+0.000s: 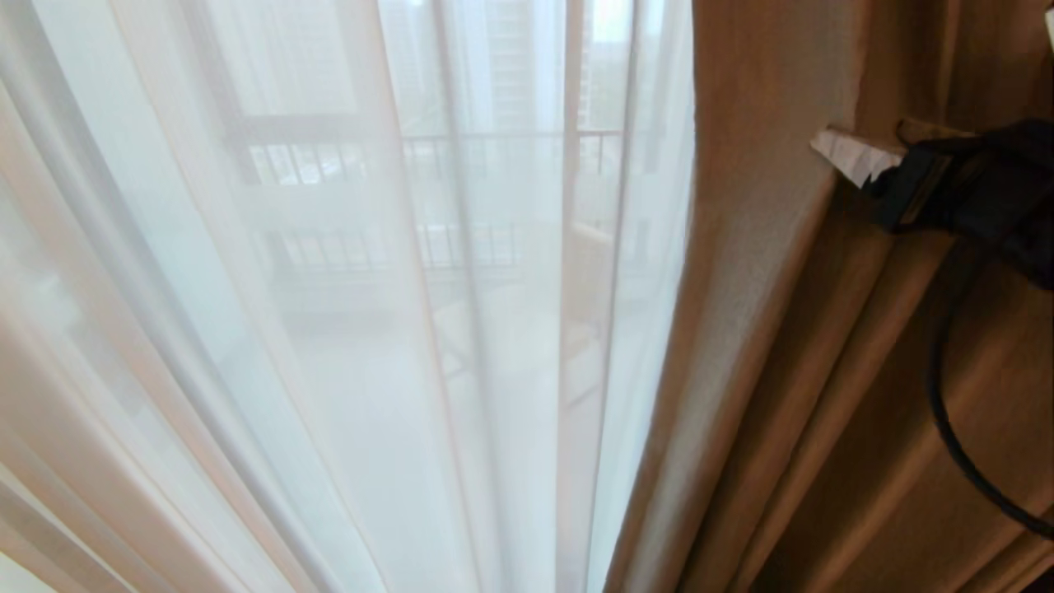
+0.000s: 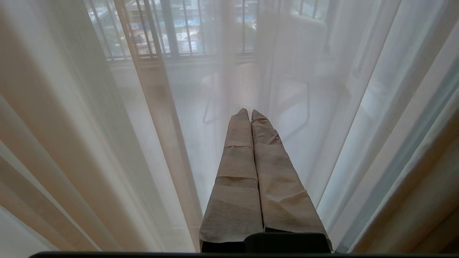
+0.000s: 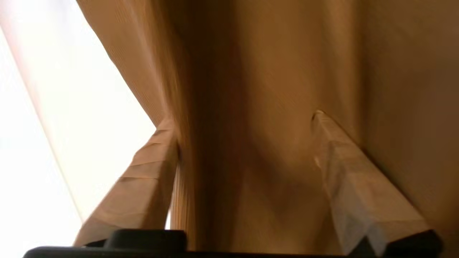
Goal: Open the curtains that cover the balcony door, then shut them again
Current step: Close the outer curtains on both sides
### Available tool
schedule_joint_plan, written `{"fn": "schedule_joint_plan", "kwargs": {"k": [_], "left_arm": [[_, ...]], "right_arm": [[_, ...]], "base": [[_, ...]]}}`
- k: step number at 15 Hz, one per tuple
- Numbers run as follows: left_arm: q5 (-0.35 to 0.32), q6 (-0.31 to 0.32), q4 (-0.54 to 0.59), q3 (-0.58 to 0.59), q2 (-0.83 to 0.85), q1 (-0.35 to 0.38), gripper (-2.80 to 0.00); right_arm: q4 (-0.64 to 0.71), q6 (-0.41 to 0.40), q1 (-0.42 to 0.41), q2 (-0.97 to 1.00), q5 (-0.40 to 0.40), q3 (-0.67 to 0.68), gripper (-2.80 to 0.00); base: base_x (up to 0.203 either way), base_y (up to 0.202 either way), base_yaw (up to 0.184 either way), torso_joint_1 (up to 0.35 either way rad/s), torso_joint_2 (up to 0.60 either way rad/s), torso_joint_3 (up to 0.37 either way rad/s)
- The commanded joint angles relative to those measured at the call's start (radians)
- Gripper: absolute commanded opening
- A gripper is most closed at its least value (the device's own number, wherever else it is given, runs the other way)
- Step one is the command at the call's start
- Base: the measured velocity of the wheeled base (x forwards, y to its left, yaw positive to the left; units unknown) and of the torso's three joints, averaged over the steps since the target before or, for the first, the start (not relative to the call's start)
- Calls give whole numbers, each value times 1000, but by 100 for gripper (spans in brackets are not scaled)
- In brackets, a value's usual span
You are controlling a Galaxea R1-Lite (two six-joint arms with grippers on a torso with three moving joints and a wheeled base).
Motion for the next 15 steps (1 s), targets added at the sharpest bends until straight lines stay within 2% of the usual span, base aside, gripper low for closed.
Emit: {"fn": "schedule_joint_plan", "kwargs": {"k": [1,10,13,15], "left_arm": [[-1,0,0,0,0,0,-280],[0,0,0,0,0,0,-280],[0,0,-1,0,0,0,-280],[0,0,-1,0,0,0,-280]], "right_arm": [[-2,-1,4,-111,0,110,0],[5,2,-3,-370,-1,436,0],[21,6,-81,-425,2,501,0],[79,37,-158,-470,3,519,0]], "base": [[0,0,0,0,0,0],[0,0,0,0,0,0],[0,0,0,0,0,0],[0,0,0,0,0,0]]}}
